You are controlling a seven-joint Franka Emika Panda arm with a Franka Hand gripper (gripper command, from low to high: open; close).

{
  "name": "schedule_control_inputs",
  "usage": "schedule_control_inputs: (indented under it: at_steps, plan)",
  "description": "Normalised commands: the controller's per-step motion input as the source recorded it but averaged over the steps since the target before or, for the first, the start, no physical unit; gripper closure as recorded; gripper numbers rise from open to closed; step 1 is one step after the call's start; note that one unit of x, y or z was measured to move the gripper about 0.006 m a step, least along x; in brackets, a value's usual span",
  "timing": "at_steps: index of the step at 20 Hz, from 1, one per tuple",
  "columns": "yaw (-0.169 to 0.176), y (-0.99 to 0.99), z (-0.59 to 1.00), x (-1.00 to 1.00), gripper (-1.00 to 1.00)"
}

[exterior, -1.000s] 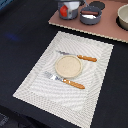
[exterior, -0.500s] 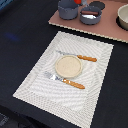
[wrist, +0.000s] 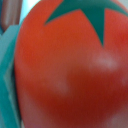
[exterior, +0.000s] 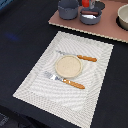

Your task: Place the fish, sausage, and tomato into the frying pan.

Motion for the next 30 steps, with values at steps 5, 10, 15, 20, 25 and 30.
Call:
schedule_control_inputs:
  at_steps: [5, 10, 15, 20, 25, 30]
  plan:
    - [-0.011, 0.61, -0.13, 0.38, 1.00]
    - [0.000, 0.42, -0.09, 0.13, -1.00]
    - [-0.006, 0.25, 0.44, 0.13, -1.00]
    - [-0.028, 0.28, 1.00, 0.22, -1.00]
    - [-0.022, 0.21, 1.00, 0.16, -1.00]
    - [-0.005, 0.10, 0.27, 0.04, -1.00]
